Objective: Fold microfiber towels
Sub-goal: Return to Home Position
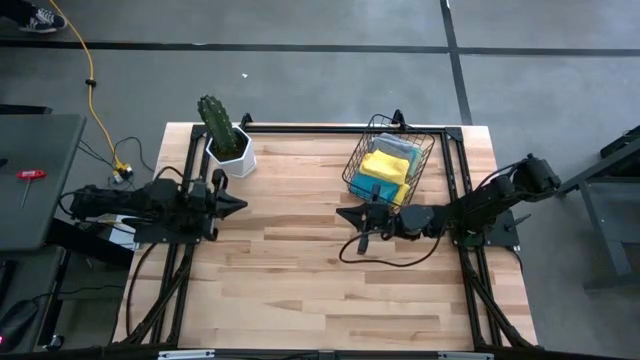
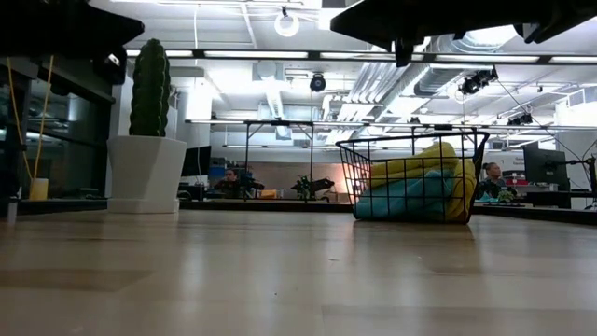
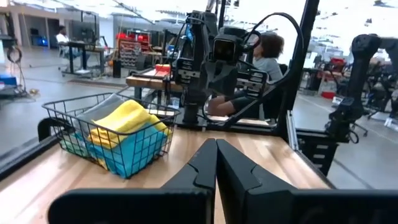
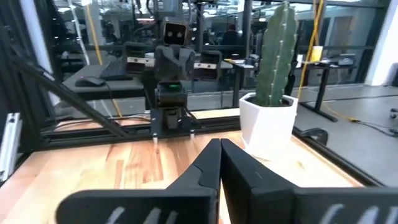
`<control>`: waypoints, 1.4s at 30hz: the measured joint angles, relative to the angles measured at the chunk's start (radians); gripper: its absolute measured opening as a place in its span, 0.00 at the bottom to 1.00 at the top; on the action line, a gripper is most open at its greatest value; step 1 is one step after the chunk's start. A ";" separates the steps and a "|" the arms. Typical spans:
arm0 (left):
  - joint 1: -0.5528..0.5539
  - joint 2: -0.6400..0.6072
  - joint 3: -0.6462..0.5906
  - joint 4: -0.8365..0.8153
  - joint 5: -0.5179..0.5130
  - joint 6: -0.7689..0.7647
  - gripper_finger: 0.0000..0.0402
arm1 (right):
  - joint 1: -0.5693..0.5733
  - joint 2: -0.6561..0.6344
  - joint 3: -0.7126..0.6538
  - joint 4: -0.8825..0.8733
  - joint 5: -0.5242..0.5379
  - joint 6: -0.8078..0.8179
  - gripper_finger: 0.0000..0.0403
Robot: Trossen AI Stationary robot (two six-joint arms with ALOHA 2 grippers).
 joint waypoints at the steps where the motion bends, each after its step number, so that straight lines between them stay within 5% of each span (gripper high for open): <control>1: 0.000 0.000 -0.001 0.000 0.000 0.016 0.00 | 0.000 0.000 0.000 -0.003 -0.006 0.008 0.00; 15: 0.176 -0.003 -0.003 -0.049 0.121 -0.014 0.00 | -0.001 0.000 0.000 -0.017 -0.046 0.022 0.00; 22: 0.161 -0.038 -0.134 0.107 0.115 -0.029 0.00 | -0.001 0.000 0.000 -0.037 -0.043 0.028 0.00; 32: 0.127 -0.095 -0.139 0.004 0.103 -0.032 0.00 | -0.003 0.000 0.000 -0.076 -0.042 0.026 0.00; 37: 0.127 -0.075 -0.139 0.000 0.088 -0.034 0.00 | -0.007 -0.014 0.000 -0.157 0.038 0.119 0.00; 42: 0.127 -0.070 -0.139 0.001 0.087 -0.040 0.00 | -0.028 -0.099 -0.065 -0.175 -0.051 0.181 0.00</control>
